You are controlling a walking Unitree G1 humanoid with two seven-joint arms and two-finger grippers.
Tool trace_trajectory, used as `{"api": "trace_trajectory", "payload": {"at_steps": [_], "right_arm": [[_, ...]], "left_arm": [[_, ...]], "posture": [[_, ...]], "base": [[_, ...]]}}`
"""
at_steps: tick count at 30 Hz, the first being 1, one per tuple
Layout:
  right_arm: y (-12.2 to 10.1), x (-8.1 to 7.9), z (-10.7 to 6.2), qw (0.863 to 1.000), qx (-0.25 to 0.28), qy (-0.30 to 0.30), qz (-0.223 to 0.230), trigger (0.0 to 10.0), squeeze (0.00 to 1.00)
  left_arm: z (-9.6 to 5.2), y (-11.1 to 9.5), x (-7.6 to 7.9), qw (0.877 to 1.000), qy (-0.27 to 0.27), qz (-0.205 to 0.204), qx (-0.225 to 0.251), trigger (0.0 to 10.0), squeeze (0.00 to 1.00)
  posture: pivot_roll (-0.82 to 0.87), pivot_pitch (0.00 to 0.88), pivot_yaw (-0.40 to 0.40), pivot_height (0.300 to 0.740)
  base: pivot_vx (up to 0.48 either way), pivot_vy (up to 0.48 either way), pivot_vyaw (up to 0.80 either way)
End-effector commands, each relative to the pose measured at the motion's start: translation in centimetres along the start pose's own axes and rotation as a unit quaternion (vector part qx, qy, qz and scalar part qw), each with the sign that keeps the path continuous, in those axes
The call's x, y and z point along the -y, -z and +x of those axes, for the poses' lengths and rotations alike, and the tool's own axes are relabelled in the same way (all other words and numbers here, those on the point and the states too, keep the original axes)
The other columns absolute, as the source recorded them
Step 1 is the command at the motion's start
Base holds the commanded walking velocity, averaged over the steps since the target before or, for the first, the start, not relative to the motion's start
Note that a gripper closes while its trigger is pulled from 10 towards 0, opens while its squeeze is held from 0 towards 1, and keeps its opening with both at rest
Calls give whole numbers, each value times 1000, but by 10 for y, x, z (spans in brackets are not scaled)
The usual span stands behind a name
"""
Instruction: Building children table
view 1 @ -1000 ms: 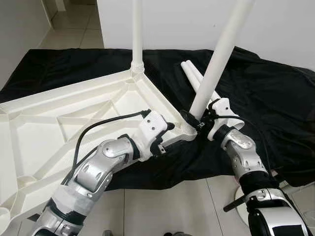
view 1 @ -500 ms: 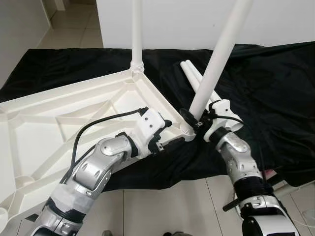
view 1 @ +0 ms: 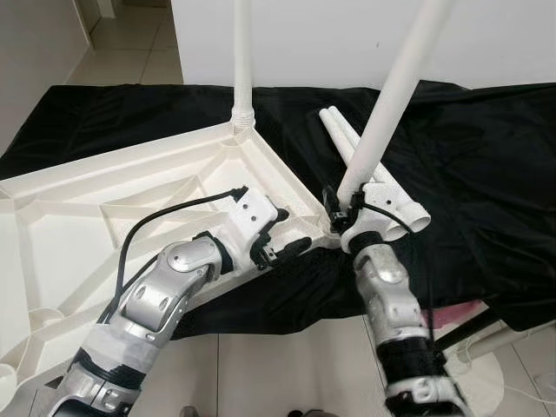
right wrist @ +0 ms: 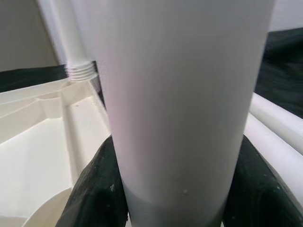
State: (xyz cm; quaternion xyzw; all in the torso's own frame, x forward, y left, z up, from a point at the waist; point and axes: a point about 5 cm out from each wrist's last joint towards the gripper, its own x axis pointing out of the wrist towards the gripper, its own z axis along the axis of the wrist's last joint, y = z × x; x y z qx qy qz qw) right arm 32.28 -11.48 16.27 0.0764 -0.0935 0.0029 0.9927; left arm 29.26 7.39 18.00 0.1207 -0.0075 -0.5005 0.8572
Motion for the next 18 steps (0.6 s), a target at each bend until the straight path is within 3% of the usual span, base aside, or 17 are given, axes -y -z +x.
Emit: {"api": "trace_trajectory", "payload": {"at_steps": [1, 5, 18], "right_arm": [[4, 0, -7, 997, -13, 52, 55, 10000, 0], [2, -12, -9, 998, -14, 28, 56, 10000, 0], [-4, -5, -8, 999, -9, 24, 34, 10000, 0]], "left_arm": [[0, -4, -3, 1000, 5, 13, 4, 10000, 0], [1, -4, -4, 1000, 6, 14, 5, 10000, 0], [1, -5, -3, 1000, 7, 17, 8, 10000, 0]], "posture": [[-80, 65, -27, 740], [-79, 62, -25, 740], [-64, 46, -30, 740]], "base": [[0, 0, 0], [0, 0, 0], [0, 0, 0]]}}
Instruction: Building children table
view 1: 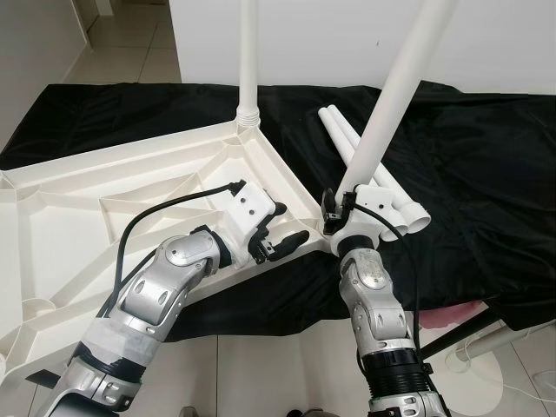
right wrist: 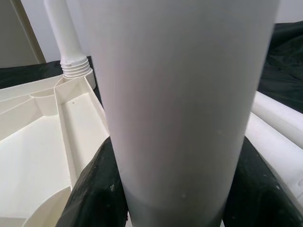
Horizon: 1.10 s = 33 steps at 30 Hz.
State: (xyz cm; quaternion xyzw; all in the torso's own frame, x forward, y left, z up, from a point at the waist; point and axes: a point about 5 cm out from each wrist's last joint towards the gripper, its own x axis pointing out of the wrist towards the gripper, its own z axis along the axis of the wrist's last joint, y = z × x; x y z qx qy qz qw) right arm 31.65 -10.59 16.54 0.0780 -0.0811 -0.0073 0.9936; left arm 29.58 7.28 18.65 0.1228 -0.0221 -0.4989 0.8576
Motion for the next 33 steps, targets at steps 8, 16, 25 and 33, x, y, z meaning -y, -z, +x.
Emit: {"api": "trace_trajectory", "payload": {"at_steps": [8, 16, 25, 33], "right_arm": [[-8, 21, 2, 998, 19, -62, 16, 10000, 1000], [-8, 26, 8, 986, 10, -168, -5, 10000, 0], [-2, 33, 15, 950, -23, -301, -75, 10000, 0], [4, 36, 25, 929, -48, -352, -103, 10000, 0]], "left_arm": [[-1, 1, 1, 1000, 12, 7, -3, 10000, 0], [-1, -1, 1, 1000, 14, 7, 1, 10000, 0], [1, -2, 4, 1000, 20, 5, 0, 10000, 0], [2, 2, 10, 999, 29, 12, -11, 10000, 0]], "posture": [[-64, 46, -29, 740], [-67, 52, -24, 740], [-62, 60, -19, 740], [-55, 58, -19, 740]], "base": [[0, 0, 0], [0, 0, 0], [0, 0, 0], [0, 0, 0]]}}
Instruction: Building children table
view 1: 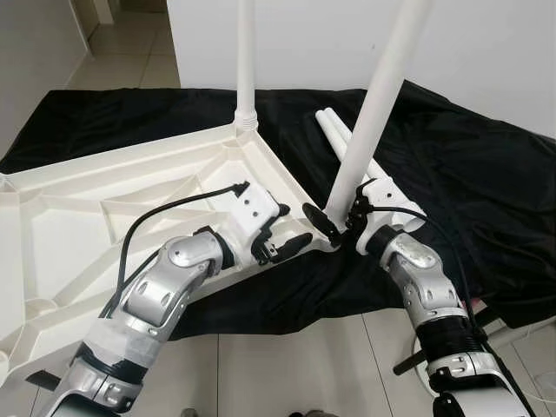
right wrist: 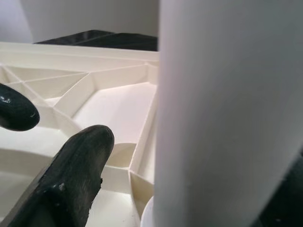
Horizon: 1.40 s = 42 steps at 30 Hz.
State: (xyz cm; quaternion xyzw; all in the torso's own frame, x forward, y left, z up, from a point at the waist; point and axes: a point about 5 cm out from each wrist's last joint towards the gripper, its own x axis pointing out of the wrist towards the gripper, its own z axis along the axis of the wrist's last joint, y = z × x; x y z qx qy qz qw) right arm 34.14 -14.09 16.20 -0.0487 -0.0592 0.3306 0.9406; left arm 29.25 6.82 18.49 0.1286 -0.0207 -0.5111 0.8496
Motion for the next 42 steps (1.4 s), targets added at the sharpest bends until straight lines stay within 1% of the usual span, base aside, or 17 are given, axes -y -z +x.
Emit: {"api": "trace_trajectory", "payload": {"at_steps": [1, 2, 3, 4, 5, 16, 17, 21, 25, 28, 31, 34, 35, 36, 37, 39, 42], "right_arm": [[3, 2, 3, 1000, -12, -14, -11, 7882, 0], [3, 2, 3, 1000, -12, -14, -11, 7882, 0], [3, 6, 6, 999, -17, -24, -14, 2745, 0], [3, 8, 7, 999, -17, -24, -14, 471, 0], [3, 9, 8, 999, -18, -26, -14, 0, 0], [11, 12, 4, 1000, -23, -15, 6, 0, 0], [14, 11, 3, 1000, -25, -3, 17, 10000, 0], [17, 8, 3, 999, -20, 20, 39, 10000, 0], [19, 4, 3, 997, -29, 67, 26, 10000, 0], [18, 0, 6, 991, -22, 118, 50, 10000, 0], [18, -2, 6, 989, -19, 135, 60, 10000, 0], [14, -8, 7, 977, -12, 197, 82, 10000, 0], [14, -8, 7, 977, -12, 197, 82, 10000, 0], [14, -11, 7, 967, -12, 235, 94, 10000, 0], [14, -11, 7, 967, -12, 235, 94, 10000, 0], [13, -16, 6, 953, -11, 284, 105, 10000, 0], [13, -19, 5, 945, -10, 307, 111, 10000, 0]], "left_arm": [[1, 2, 5, 1000, 11, 3, -6, 10000, 0], [1, 2, 5, 1000, 11, 3, -6, 10000, 0], [2, 4, 7, 1000, 4, -1, -8, 10000, 0], [2, 6, 9, 1000, 2, -2, -9, 10000, 0], [3, 8, 10, 1000, 4, -5, -10, 10000, 0], [1, 11, 14, 1000, 4, -7, -15, 10000, 0], [2, 11, 15, 1000, 6, -6, -18, 10000, 0], [2, 11, 17, 1000, 9, -4, -20, 10000, 0], [2, 11, 17, 1000, 12, -3, -21, 10000, 0], [2, 12, 18, 1000, 13, -2, -23, 10000, 0], [2, 12, 17, 1000, 13, -2, -23, 10000, 0], [1, 12, 18, 1000, 15, -3, -24, 10000, 0], [1, 12, 18, 1000, 15, -3, -24, 10000, 0], [1, 13, 18, 1000, 15, -3, -25, 10000, 0], [1, 13, 18, 1000, 15, -3, -25, 10000, 0], [1, 14, 17, 1000, 13, -4, -26, 10000, 0], [0, 14, 16, 1000, 12, -4, -27, 10000, 0]], "posture": [[-55, 58, -19, 740], [-55, 58, -19, 740], [-55, 58, -19, 740], [-49, 55, -19, 740], [-47, 54, -20, 740], [-39, 58, -23, 740], [-41, 59, -22, 740], [-44, 62, -16, 740], [-46, 64, -15, 740], [-48, 66, -14, 740], [-48, 66, -14, 740], [-56, 72, -12, 740], [-56, 72, -12, 740], [-61, 76, -16, 740], [-61, 76, -16, 740], [-61, 76, -16, 740], [-66, 78, -15, 740]], "base": [[0, 0, 0], [0, 0, 0], [0, 0, 0], [0, 0, 0], [0, 0, 0], [0, 0, 0], [0, 0, 0], [0, 0, 0], [0, 0, 0], [0, 0, 0], [0, 0, 0], [0, 0, 0], [0, 0, 0], [0, 0, 0], [0, 0, 0], [0, 0, 0], [0, 0, 0]]}}
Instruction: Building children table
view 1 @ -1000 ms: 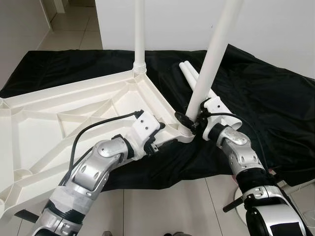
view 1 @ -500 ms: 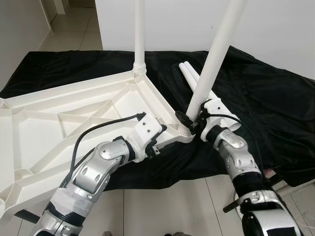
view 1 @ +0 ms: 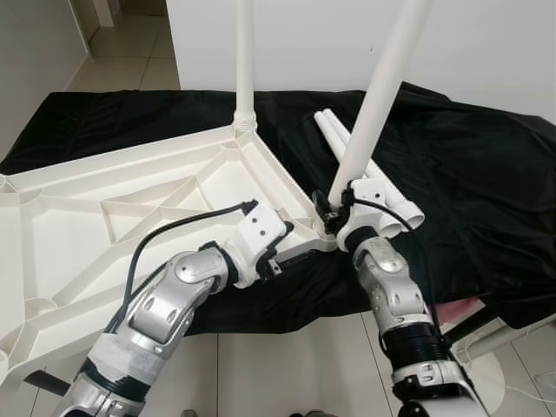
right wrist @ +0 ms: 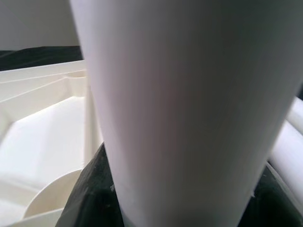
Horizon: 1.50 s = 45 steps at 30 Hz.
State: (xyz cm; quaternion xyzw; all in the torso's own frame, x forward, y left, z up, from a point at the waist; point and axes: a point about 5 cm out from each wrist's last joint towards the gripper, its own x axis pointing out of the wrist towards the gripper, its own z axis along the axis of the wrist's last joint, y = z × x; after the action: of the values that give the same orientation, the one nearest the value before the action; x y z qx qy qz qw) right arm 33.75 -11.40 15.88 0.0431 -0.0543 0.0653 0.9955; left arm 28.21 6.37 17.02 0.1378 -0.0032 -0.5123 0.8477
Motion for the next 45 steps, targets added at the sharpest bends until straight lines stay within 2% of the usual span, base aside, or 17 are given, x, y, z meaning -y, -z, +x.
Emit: {"api": "trace_trajectory", "payload": {"at_steps": [1, 4, 6, 13, 14, 15, 23, 24, 25, 26, 31, 33, 37, 42, 43, 44, 45], "right_arm": [[11, 7, -6, 997, -24, 61, 39, 10000, 0], [11, 0, -9, 992, -28, 103, 68, 10000, 0], [7, -8, -9, 993, -25, 90, 74, 10000, 0], [0, -9, -13, 996, -10, 72, 56, 10000, 0], [-2, -8, -13, 996, -6, 69, 52, 10000, 996], [-4, -8, -13, 997, -3, 65, 53, 10000, 1000], [-9, -4, -12, 998, 9, 42, 41, 10000, 1000], [-10, -2, -12, 999, 12, 13, 30, 10000, 349], [-10, -2, -12, 999, 12, 13, 30, 10000, 349], [-10, 1, -11, 1000, 12, -12, 23, 10000, 0], [-11, 10, -9, 995, 12, -96, -21, 10000, 0], [-11, 10, -9, 995, 12, -96, -21, 10000, 0], [-18, 14, -4, 978, 14, -195, -72, 10000, 0], [-20, 17, 2, 970, 9, -226, -91, 10000, 0], [-18, 18, 3, 967, 3, -238, -91, 9020, 0], [-18, 18, 3, 967, 3, -238, -91, 9020, 0], [-16, 19, 4, 963, -6, -253, -93, 3216, 0]], "left_arm": [[0, 3, 2, 1000, 7, -3, -8, 10000, 0], [0, 2, 2, 1000, 8, 0, -8, 10000, 0], [0, 2, 3, 1000, 9, -1, -8, 10000, 0], [1, 2, 4, 1000, 11, -1, -7, 10000, 0], [1, 2, 3, 1000, 10, 0, -7, 10000, 0], [1, 2, 3, 1000, 10, 1, -7, 10000, 0], [1, 2, 2, 1000, 11, 5, -8, 10000, 0], [1, 2, 1, 1000, 10, 6, -9, 10000, 0], [1, 2, 1, 1000, 10, 6, -9, 10000, 0], [1, 1, 0, 1000, 9, 6, -9, 10000, 0], [2, 1, -2, 1000, 8, 8, -9, 10000, 0], [2, 1, -2, 1000, 8, 8, -9, 10000, 0], [3, -1, -3, 1000, 6, 10, -7, 10000, 0], [4, -2, -4, 1000, 5, 11, -6, 10000, 0], [4, -2, -4, 1000, 5, 11, -5, 10000, 0], [4, -2, -4, 1000, 5, 11, -5, 10000, 0], [5, -2, -3, 1000, 7, 11, -5, 10000, 0]], "posture": [[-64, 80, -18, 740], [-62, 80, -21, 740], [-68, 81, -20, 740], [-68, 80, -20, 740], [-66, 77, -19, 740], [-65, 74, -19, 740], [-65, 71, -17, 740], [-67, 70, -14, 740], [-67, 70, -14, 740], [-67, 70, -14, 740], [-67, 65, -13, 740], [-67, 65, -13, 740], [-63, 57, -12, 740], [-61, 54, -13, 740], [-58, 54, -11, 740], [-58, 54, -11, 740], [-55, 53, -14, 740]], "base": [[0, 0, 0], [0, 0, 0], [0, 0, 0], [0, 0, 0], [0, 0, 0], [0, 0, 0], [0, 0, 0], [0, 0, 0], [0, 0, 0], [0, 0, 0], [0, 0, 0], [0, 0, 0], [0, 0, 0], [0, 0, 0], [0, 0, 0], [0, 0, 0], [0, 0, 0]]}}
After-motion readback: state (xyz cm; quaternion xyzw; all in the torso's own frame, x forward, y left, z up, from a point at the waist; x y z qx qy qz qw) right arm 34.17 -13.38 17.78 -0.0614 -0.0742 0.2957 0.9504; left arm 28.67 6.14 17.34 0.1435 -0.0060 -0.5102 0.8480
